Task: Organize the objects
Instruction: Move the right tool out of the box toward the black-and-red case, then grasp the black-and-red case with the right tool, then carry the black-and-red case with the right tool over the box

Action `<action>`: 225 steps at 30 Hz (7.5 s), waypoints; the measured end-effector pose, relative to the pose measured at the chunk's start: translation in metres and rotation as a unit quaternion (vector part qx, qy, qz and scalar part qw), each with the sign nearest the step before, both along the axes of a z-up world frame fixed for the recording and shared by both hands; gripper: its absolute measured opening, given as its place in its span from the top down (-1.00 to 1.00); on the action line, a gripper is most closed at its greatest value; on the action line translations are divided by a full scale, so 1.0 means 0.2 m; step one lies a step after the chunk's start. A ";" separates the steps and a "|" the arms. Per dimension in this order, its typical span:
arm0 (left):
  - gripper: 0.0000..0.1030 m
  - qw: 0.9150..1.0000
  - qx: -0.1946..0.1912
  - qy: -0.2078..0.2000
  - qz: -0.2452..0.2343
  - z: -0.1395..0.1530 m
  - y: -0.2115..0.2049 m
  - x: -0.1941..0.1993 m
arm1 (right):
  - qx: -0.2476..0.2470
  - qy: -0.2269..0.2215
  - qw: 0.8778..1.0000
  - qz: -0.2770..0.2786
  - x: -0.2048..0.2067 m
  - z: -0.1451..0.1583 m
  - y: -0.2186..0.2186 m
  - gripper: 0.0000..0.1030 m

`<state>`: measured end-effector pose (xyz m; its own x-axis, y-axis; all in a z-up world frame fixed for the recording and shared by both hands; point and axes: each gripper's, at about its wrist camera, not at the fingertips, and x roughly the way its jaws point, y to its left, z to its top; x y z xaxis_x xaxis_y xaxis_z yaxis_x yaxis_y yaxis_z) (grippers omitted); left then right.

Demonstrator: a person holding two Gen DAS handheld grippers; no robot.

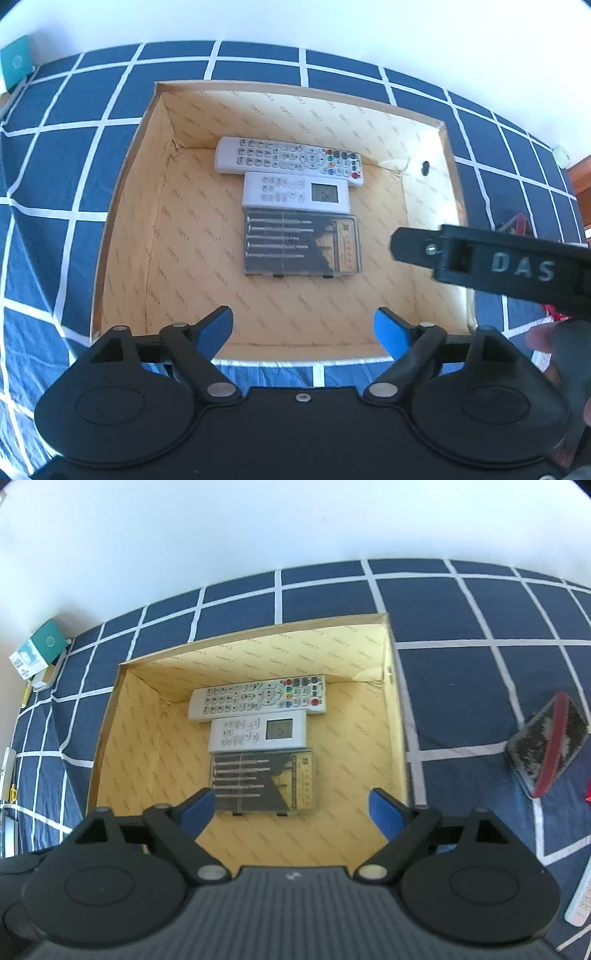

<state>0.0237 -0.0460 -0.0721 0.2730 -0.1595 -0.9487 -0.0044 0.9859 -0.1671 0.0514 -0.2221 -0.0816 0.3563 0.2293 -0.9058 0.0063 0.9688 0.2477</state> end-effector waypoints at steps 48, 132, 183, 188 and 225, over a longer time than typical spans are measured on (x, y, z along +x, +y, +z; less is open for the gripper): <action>-1.00 0.997 0.027 -0.014 0.065 0.05 -1.30 -0.28 | -0.031 -0.025 0.998 0.054 -0.33 0.17 -1.46 -1.00; -0.75 0.990 -0.020 0.113 0.077 -0.70 -1.59 0.42 | -0.022 0.142 0.983 0.118 0.55 -0.66 -1.57 -0.57; -0.59 0.998 0.000 0.022 0.056 -0.22 -1.56 0.12 | -0.009 0.034 0.995 0.095 0.18 -0.18 -1.47 -0.49; -0.59 0.999 -0.003 0.008 0.046 -0.14 -1.52 0.02 | -0.014 0.019 0.996 0.088 0.06 -0.09 -1.44 -0.49; -0.59 0.998 0.040 -0.048 0.005 0.23 -0.38 -0.05 | 0.020 -0.044 0.998 0.044 -0.10 0.22 -0.28 -0.48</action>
<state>0.0142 -0.1229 -0.0267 0.3652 -0.0808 -0.9274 -0.0022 0.9961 -0.0876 0.0308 -0.2776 -0.0382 0.4103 0.2984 -0.8618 -0.1021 0.9540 0.2817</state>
